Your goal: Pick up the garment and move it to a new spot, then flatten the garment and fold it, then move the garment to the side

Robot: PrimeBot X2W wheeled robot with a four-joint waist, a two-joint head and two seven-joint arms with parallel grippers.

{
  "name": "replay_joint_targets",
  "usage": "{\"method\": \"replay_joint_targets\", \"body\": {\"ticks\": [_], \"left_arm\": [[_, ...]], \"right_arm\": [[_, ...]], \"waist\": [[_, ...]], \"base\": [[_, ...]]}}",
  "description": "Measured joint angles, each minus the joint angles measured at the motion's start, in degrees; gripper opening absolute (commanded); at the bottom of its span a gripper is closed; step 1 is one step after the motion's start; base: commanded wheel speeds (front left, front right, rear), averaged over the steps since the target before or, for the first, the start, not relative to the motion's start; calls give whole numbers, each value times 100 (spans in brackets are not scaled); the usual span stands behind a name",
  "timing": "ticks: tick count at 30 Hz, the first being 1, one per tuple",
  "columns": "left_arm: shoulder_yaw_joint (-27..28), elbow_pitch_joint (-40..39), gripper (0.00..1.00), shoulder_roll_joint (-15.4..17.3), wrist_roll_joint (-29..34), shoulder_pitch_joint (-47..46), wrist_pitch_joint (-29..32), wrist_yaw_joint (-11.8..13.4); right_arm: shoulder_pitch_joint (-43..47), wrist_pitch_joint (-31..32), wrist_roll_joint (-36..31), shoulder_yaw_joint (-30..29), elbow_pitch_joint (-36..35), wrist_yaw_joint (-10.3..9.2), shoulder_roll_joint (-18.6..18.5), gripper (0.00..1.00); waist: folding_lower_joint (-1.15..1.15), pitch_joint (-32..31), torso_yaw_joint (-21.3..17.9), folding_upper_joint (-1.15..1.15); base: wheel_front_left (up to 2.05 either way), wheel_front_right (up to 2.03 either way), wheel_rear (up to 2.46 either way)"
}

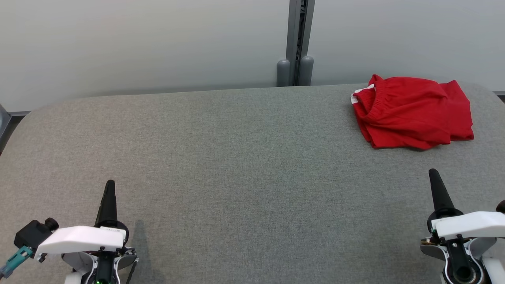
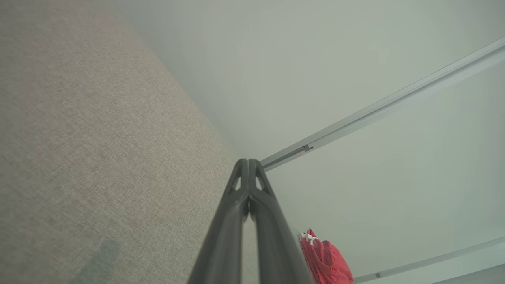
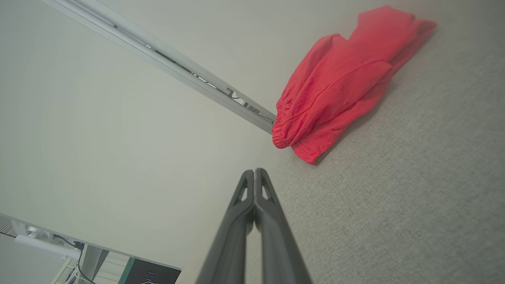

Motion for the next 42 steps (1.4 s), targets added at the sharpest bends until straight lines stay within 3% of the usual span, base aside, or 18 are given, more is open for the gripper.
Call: {"method": "replay_joint_targets", "body": {"ticks": [42], "left_arm": [[231, 243, 0, 16, -1951, -461, 583, -134]], "right_arm": [[-414, 539, 1970, -247, 318, -1, 79, 0]], "waist": [[0, -77, 27, 0]], "base": [[0, 0, 0]]}}
